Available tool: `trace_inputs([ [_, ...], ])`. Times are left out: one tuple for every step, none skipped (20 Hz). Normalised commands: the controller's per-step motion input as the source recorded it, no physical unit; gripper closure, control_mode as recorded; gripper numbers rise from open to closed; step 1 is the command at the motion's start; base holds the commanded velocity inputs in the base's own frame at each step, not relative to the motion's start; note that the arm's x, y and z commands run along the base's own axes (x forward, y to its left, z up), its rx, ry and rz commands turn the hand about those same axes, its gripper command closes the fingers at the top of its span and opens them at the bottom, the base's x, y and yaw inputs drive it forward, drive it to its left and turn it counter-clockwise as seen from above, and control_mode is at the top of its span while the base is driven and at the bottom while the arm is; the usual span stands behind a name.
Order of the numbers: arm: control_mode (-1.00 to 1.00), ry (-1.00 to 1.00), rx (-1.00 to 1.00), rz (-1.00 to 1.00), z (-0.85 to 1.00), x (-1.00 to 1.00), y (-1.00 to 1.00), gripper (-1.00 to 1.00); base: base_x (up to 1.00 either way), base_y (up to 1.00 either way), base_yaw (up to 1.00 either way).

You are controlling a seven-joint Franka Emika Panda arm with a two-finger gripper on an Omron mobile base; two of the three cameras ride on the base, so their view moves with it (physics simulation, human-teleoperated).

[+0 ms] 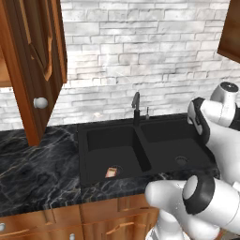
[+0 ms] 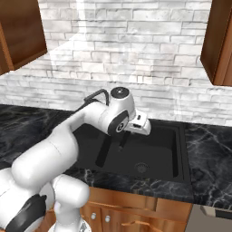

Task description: Pick up the dish brush and bar soap from the sink, and place them back in the cabinet, and close the cabinet doors.

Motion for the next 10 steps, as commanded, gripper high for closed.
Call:
trace_inputs([
  [-1.00, 0.00, -0.04, 0.00, 0.45, -0.46, 0.60, 1.00, 0.00, 0.00, 0.00],
  [-1.00, 0.00, -0.05, 0.00, 0.41, -0.45, 0.62, 1.00, 0.00, 0.00, 0.00],
  [-1.00, 0.00, -0.06, 0.00, 0.40, -0.42, 0.64, 1.00, 0.00, 0.00, 0.00],
  [-1.00, 0.00, -0.06, 0.00, 0.46, -0.38, 0.66, 1.00, 0.00, 0.00, 0.00],
  [-1.00, 0.00, -0.05, 0.00, 0.47, -0.36, 0.63, 1.00, 0.00, 0.00, 0.00],
  [-1.00, 0.00, -0.04, 0.00, 0.49, -0.40, 0.60, 1.00, 0.00, 0.00, 0.00],
  [-1.00, 0.00, -0.03, 0.00, 0.45, -0.35, 0.59, 1.00, 0.00, 0.00, 0.00],
  [-1.00, 0.00, 0.00, 0.00, 0.47, -0.33, 0.46, 1.00, 0.00, 0.00, 0.00],
  [-1.00, 0.00, 0.00, 0.00, 0.54, -0.32, 0.33, 1.00, 0.00, 0.00, 0.00],
  [-1.00, 0.00, 0.00, 0.00, 0.51, -0.30, 0.36, 1.00, 0.00, 0.00, 0.00],
])
